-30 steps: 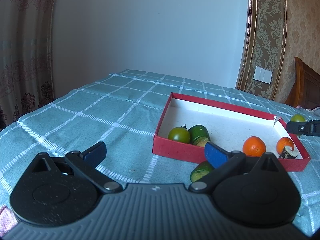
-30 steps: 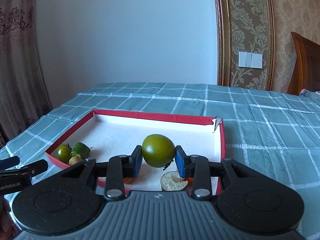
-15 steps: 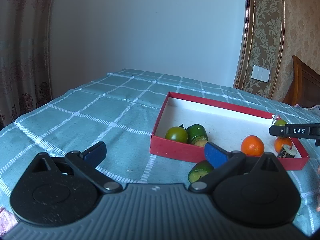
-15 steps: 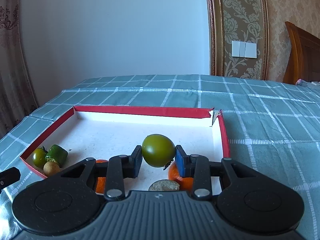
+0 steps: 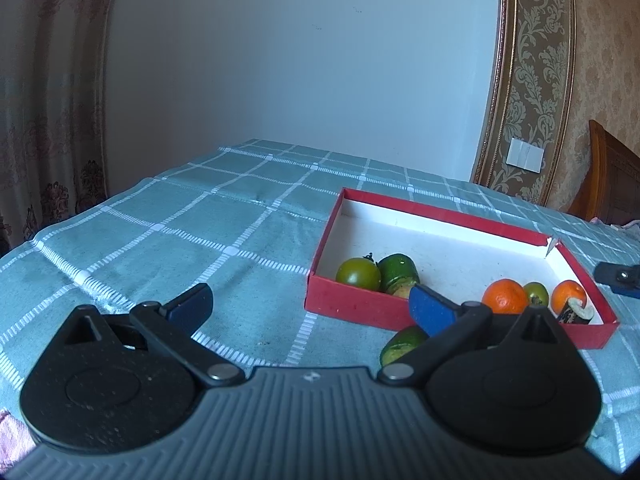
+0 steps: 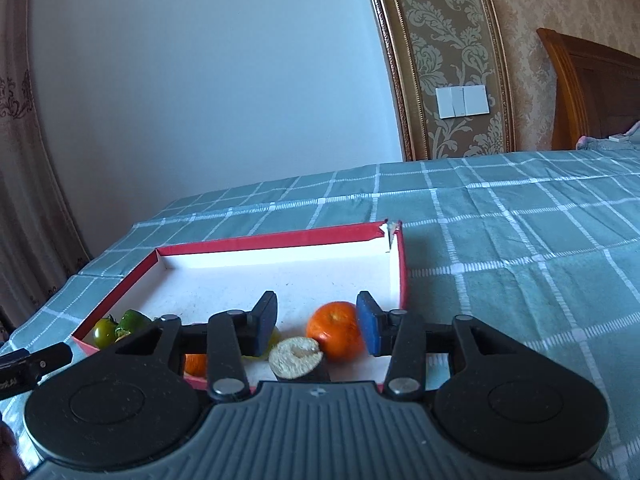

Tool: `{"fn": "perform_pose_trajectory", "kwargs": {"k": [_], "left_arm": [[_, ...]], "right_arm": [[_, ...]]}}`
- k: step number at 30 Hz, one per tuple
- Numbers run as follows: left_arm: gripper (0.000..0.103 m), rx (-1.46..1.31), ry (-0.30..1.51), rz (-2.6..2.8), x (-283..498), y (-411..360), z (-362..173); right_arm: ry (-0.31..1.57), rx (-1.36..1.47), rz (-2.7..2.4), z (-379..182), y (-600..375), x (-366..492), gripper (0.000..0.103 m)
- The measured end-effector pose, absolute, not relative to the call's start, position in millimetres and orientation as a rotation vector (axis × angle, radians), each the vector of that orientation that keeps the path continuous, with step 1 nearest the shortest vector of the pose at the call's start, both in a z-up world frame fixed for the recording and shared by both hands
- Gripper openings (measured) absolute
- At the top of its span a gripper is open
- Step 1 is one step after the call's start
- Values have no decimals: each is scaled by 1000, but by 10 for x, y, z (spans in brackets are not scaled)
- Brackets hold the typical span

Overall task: Organize fruits
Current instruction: 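Withdraw the right gripper from the tray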

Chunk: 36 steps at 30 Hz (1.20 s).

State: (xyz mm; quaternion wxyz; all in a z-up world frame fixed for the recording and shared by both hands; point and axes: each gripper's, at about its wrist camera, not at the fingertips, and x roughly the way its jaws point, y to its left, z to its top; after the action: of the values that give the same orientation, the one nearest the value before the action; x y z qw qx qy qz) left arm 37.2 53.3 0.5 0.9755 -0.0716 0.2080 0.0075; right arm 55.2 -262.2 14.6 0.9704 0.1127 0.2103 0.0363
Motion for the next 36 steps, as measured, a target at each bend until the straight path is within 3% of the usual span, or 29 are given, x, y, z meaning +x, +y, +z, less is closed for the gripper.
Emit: {"fn": "perform_pose_trajectory", "kwargs": {"k": [7, 17, 29, 36], "left_arm": [[103, -152, 416, 36, 367, 548, 10], [103, -282, 407, 68, 387, 776, 67], [103, 161, 385, -39, 242, 157, 34], [103, 282, 407, -107, 271, -139, -64]], "right_arm": [[380, 352, 41, -55, -2875, 113, 55], [386, 559, 57, -199, -3342, 404, 55], [373, 548, 78, -196, -3339, 440, 55], [371, 547, 79, -204, -3340, 434, 55]]}}
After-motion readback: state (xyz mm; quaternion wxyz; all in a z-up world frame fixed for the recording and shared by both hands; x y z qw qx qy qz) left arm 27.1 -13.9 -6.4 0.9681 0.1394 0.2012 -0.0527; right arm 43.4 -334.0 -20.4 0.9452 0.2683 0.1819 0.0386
